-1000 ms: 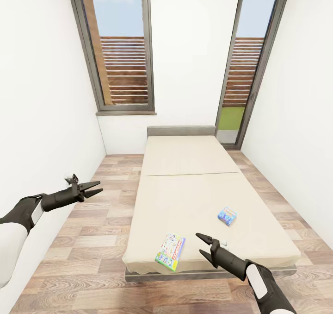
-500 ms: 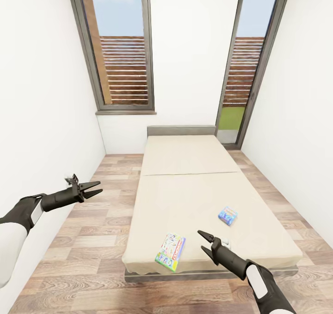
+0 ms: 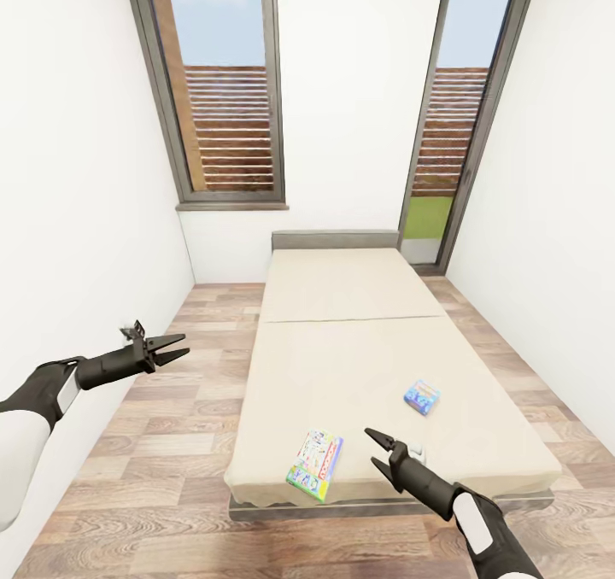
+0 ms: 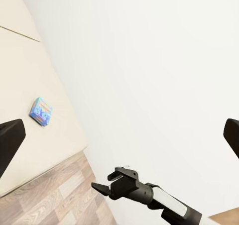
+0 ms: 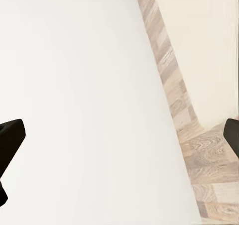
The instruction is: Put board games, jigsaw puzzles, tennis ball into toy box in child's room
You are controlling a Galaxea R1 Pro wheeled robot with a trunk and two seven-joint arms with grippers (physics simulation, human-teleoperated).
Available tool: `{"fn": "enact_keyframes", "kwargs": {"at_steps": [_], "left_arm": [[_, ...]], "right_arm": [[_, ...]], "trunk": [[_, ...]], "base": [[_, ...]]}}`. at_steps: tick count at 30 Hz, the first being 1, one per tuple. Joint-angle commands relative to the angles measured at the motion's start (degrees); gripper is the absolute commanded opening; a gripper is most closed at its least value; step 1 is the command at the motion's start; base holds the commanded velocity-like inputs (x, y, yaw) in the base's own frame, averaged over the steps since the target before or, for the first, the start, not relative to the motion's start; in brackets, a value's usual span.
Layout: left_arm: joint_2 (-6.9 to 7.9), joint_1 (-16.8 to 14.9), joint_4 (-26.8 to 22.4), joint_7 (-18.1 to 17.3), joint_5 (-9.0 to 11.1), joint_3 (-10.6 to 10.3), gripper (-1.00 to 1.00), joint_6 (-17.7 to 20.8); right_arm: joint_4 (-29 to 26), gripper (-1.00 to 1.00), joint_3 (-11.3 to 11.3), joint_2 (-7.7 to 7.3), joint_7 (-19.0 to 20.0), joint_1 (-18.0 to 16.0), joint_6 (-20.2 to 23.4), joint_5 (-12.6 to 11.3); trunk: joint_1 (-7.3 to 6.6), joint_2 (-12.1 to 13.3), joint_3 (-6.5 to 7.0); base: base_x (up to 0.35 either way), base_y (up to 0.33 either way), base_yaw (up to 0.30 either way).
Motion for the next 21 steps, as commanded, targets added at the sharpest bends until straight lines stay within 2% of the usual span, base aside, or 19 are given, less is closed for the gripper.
{"fn": "enact_keyframes", "kwargs": {"at_steps": [1, 9, 14, 21], "left_arm": [[-0.01, -0.1, 0.0, -0.3, -0.2, 0.1, 1.00, 0.6], [-0.10, -0.1, 0.0, -0.3, -0.2, 0.1, 1.00, 0.6], [-0.11, -0.1, 0.0, -0.3, -0.2, 0.1, 1.00, 0.6], [-0.12, -0.1, 0.0, -0.3, -0.2, 0.1, 1.00, 0.6]], "right_arm": [[1.2, 1.00, -0.7, 0.02, 0.1, -0.1, 0.4, -0.3], [7.2, 1.00, -3.0, -0.77, 0.1, -0.1, 0.4, -2.2], [7.8, 1.00, -3.3, -0.33, 0.1, -0.1, -0.3, -2.2], [8.4, 1.00, -3.3, 0.00, -0.5, -0.1, -6.4, -2.4]], "trunk": [[0.24, -0.5, -0.27], [2.00, -3.7, -1.70], [3.09, -5.7, -2.60], [4.63, -8.5, -3.86]], "base": [[0.000, 0.000, 0.000], [0.000, 0.000, 0.000], [0.000, 0.000, 0.000], [0.000, 0.000, 0.000]]}}
